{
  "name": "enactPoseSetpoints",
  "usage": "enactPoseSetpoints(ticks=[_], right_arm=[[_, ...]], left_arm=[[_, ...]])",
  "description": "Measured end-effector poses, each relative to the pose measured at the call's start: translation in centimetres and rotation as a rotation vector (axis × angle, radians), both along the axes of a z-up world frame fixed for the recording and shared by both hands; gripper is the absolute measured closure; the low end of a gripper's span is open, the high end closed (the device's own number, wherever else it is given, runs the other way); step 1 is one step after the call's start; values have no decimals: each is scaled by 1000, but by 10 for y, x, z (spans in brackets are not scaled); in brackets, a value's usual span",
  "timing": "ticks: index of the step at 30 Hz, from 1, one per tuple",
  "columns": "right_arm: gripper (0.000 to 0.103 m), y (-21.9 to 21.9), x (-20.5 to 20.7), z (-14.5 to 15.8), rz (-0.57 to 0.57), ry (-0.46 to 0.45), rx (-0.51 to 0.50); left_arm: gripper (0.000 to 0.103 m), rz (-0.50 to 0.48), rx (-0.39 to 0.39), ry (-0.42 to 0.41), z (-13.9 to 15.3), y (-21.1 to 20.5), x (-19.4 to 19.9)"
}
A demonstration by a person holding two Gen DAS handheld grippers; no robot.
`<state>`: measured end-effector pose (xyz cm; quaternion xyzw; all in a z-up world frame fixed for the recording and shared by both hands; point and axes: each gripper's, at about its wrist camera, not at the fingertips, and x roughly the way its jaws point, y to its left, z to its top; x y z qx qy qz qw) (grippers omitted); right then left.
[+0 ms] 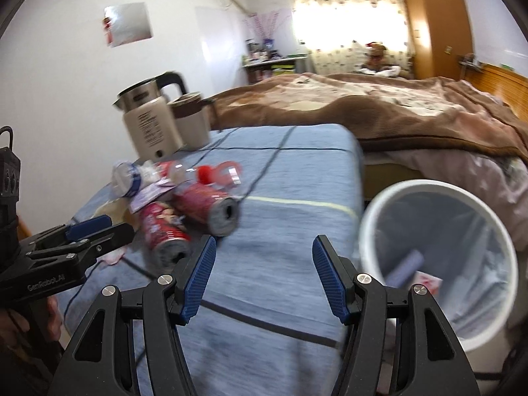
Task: Collect trash
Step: 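Grasp the clear plastic cup with the left gripper while the right grasps a red can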
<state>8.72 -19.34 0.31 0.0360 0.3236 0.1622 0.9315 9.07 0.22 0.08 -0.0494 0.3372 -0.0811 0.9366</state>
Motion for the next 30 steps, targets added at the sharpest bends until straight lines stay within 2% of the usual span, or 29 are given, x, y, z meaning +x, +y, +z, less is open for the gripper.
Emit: enactPoseSetpoints(ticks=[2,11,25,30], right_arm=[[41,12,4,-2,30,9,2],[41,65,14,-12,214,42,-79],[40,97,46,-31,296,133,-83],[40,106,50,-36,327,144,-88]], left_arm=[[36,15,-22,8,-2,14,-2],[35,86,-10,48,-22,59,-10],[35,83,-36,141,-55,74,9],[35,91,-72,134,-56,77,12]])
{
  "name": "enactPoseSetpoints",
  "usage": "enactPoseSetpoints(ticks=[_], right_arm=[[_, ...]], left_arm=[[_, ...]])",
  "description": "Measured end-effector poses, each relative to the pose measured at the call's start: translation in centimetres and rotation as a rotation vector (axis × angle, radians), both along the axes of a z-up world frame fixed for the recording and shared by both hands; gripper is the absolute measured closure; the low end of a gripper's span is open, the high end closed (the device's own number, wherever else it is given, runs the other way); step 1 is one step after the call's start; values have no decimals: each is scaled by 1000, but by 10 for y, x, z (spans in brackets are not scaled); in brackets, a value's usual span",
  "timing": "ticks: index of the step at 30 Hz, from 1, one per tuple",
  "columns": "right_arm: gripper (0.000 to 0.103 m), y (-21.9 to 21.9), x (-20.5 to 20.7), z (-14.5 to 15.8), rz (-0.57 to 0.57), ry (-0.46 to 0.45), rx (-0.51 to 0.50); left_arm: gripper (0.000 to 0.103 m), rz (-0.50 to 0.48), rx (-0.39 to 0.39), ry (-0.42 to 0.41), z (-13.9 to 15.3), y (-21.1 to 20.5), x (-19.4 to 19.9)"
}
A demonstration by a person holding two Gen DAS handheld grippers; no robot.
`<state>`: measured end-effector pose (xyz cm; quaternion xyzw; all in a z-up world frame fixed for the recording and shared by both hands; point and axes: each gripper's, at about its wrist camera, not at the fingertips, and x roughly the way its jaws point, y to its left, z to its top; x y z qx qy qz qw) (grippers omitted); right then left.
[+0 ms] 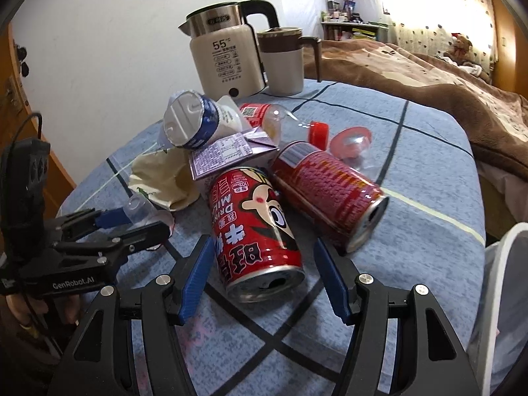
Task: Collect trash
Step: 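Grasp the clear plastic cup with the left gripper while the right grasps a red can, then carry the plastic cup and red can over the white bin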
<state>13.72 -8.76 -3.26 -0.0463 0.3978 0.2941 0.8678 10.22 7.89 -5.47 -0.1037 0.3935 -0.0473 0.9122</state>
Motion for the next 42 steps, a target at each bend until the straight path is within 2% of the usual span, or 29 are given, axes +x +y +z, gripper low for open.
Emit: enactPoseSetpoints(ticks=[5,7,10,12,13,20,30,35,42], right_arm=[[40,8,4,-4,18,6,-18],[40,11,6,-5,20,11,-24],[40,11,5,-7,9,17,-34],[44,9,4,-6,4,19,-23],[45,7,3,-6,2,21,-14],[46,6,-7,-4,-14,-1,-26],[46,-9,-23,1,-57,-23,9],[47,-23,-35,9,-96,-54,51],[47,-45,-57,7,-153,-62,47]], left_arm=[[35,7,-17,-6,1,3,2],[36,3,2,-2,0,1,2],[50,2,7,-5,0,0,3],[60,5,17,-5,0,0,4],[61,6,21,-7,0,0,3],[62,-3,5,-12,2,-2,-3],[62,-35,-1,-27,11,-12,-12],[62,-61,2,-38,17,-21,-16],[62,-99,5,-56,25,-38,-19]])
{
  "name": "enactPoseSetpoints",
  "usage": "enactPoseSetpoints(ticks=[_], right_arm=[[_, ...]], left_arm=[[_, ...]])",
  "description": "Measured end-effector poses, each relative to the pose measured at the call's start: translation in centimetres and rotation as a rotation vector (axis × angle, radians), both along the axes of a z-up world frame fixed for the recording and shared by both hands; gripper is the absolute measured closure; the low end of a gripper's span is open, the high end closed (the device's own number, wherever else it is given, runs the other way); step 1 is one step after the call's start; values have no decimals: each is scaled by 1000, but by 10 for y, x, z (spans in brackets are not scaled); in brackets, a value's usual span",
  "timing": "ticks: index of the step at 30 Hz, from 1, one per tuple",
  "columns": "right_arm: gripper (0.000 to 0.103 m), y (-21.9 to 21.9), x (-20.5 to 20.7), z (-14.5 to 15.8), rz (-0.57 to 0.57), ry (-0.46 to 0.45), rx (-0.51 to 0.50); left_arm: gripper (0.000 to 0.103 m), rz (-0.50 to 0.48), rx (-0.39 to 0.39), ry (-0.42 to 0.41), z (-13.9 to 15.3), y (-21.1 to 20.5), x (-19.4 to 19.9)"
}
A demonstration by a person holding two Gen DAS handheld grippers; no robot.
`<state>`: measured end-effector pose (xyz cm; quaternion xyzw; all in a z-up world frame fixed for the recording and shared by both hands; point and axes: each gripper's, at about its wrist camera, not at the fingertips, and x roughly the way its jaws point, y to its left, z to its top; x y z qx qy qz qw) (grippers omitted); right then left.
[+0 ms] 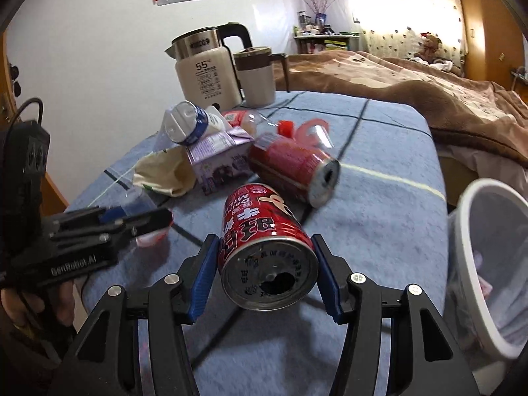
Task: Collect trash
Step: 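Carry the plastic cup and red can over the white bin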
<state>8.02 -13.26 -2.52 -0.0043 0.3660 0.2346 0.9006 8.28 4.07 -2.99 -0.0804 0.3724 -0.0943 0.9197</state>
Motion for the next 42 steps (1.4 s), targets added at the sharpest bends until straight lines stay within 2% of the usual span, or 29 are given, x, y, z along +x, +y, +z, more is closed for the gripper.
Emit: enactPoseSetpoints(ticks=[9,15,21,31,42], right_arm=[[48,-33,-20,12,-118,-90,86],[49,-39,-29,23,-142,-144,95],[49,-54,-34,28,-187,-156,100],[49,-107,-40,41,-321,-170,66],[49,-191,-42,57,-506,-179,22]], left_arm=[[62,-35,-2,-19,7,-18,-5],[62,-60,-8,-35,13,-31,-5],[62,-103,-4,-33,17,-47,-4],[62,-251,7,-72,36,-113,8],[62,-434,3,-118,56,-205,28]])
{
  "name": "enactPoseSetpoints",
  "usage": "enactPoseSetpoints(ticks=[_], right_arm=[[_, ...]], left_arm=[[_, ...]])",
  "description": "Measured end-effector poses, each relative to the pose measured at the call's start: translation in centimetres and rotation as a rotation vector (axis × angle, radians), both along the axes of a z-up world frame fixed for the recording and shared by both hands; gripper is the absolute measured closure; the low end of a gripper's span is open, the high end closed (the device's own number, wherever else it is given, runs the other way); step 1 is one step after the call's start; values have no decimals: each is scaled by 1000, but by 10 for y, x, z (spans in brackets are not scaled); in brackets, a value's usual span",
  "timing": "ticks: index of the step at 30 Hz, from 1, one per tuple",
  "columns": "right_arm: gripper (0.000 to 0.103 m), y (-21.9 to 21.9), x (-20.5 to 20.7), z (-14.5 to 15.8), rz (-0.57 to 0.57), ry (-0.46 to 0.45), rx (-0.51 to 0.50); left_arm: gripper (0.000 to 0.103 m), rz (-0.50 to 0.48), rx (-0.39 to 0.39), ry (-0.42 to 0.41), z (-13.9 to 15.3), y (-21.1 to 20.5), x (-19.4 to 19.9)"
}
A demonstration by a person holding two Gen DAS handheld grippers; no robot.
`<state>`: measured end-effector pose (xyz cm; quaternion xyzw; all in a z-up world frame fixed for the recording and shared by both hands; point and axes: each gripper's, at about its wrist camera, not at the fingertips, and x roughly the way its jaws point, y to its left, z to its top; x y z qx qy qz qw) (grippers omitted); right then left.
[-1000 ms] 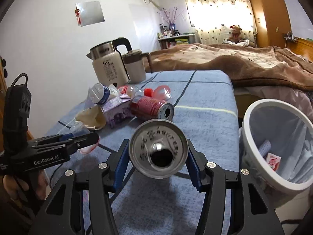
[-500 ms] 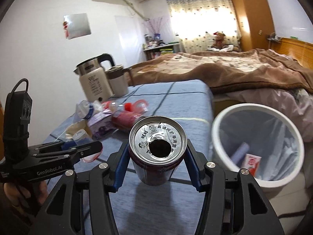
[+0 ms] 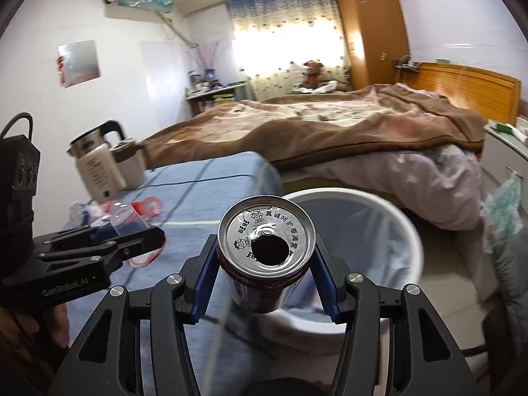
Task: Collect trash
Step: 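Carry the plastic cup and red can over the white bin, then open both grippers to drop the cup and can into the bin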
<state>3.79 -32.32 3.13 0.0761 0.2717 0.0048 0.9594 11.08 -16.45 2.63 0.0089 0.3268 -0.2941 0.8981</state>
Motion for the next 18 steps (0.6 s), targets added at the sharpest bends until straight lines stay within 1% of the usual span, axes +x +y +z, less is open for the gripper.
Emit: enactPoseSetpoints(ticks=[3,6,8,11,14,18], right_arm=[[49,-21,4,-1,-39,15,-3],[49,-36,9,-5,-69,30,-14],[49,-47,14,-10,-89,47,-14],[49,-61,23,-20,-106,77,-11],[49,-71,32,-28,-112,103,-10],[49,-74,44,-40,-102,142,-32]], left_arm=[[62,-26,13,12,-4,-20,6],[62,-62,3,29,-6,-38,11],[62,-79,14,29,-9,-50,14],[62,-87,34,51,-15,-64,20],[62,-105,35,81,-24,-75,25],[62,-118,58,92,-30,-86,30]])
